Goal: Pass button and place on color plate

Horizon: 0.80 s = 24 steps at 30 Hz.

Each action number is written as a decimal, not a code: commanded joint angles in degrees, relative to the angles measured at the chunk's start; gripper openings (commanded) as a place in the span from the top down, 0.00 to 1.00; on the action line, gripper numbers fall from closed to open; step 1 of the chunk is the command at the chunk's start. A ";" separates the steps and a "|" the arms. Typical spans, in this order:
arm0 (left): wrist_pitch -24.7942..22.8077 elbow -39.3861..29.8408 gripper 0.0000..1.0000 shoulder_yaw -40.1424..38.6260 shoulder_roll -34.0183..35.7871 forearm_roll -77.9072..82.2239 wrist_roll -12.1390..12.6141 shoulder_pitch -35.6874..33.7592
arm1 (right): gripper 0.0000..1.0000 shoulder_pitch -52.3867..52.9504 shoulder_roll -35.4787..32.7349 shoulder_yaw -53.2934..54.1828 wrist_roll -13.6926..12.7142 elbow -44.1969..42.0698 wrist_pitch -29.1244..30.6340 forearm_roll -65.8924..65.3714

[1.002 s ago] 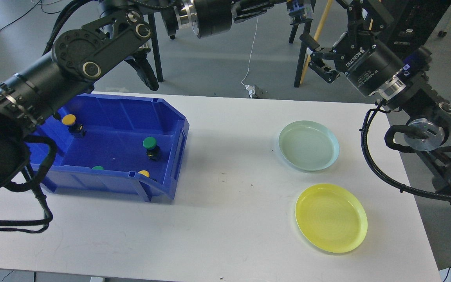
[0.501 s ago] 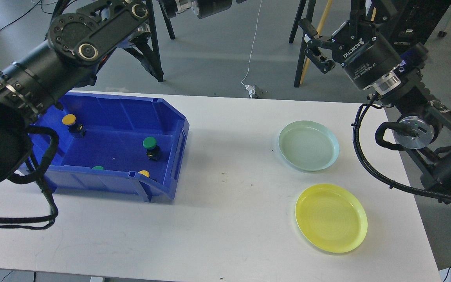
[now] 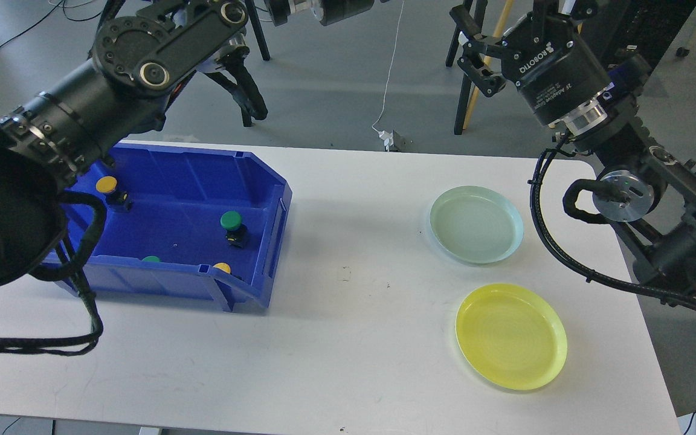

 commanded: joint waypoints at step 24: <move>0.00 2.17 0.65 -0.46 -1.57 -2.10 0.01 -0.03 | 0.29 1.59 2.42 -0.84 2.94 0.21 -1.75 -0.54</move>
